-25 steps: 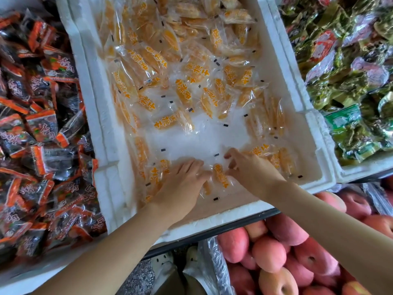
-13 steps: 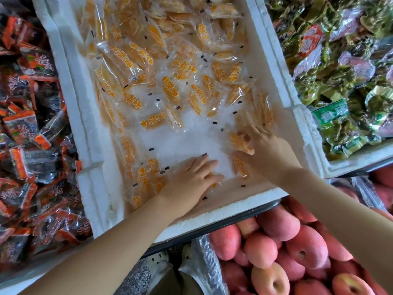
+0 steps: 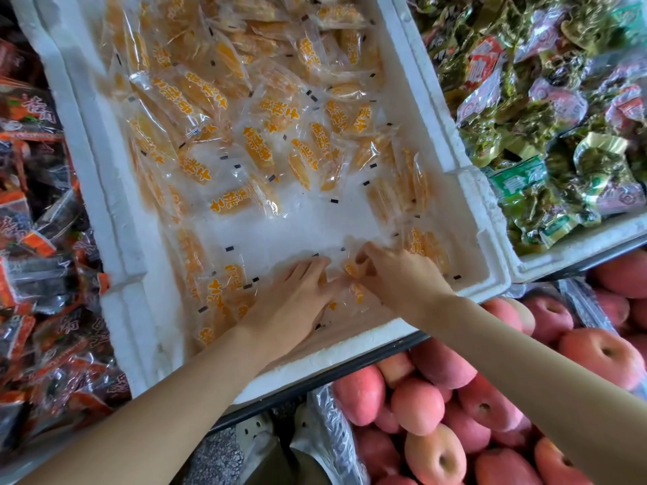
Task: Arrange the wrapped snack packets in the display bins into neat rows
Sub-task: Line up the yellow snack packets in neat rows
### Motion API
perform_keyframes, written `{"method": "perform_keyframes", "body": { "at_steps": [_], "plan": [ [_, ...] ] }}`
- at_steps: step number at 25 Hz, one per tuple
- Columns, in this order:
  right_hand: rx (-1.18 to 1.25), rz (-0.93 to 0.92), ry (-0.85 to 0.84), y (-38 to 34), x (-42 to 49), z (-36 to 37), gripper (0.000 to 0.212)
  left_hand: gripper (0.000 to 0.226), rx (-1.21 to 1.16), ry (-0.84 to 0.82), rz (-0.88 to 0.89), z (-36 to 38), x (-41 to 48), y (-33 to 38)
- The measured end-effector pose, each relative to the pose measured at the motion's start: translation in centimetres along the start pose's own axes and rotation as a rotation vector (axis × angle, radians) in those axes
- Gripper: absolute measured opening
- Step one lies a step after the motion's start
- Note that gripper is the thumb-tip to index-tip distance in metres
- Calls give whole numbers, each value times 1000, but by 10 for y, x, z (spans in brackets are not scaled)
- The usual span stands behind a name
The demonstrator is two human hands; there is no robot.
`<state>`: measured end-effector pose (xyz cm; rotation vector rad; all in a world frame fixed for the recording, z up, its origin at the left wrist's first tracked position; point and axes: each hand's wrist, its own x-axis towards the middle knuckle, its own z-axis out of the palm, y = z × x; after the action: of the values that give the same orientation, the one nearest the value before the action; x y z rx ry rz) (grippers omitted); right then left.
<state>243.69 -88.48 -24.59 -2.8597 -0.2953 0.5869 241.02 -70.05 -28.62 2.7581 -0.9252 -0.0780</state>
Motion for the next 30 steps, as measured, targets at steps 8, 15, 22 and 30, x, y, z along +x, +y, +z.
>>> {"method": "perform_keyframes", "body": {
  "at_steps": [8,15,22,30],
  "plan": [
    [-32,217,142,63,-10,-13,50,41,-162,38,26,2,51,28],
    [277,212,204,62,-3,-6,55,65,-628,-12,-399,13,105,56],
    [443,146,419,40,-16,-24,54,21,-936,238,-559,-15,86,41],
    [599,12,125,-44,35,-20,59,25,-230,301,-545,-56,3,-43]
  ]
}}
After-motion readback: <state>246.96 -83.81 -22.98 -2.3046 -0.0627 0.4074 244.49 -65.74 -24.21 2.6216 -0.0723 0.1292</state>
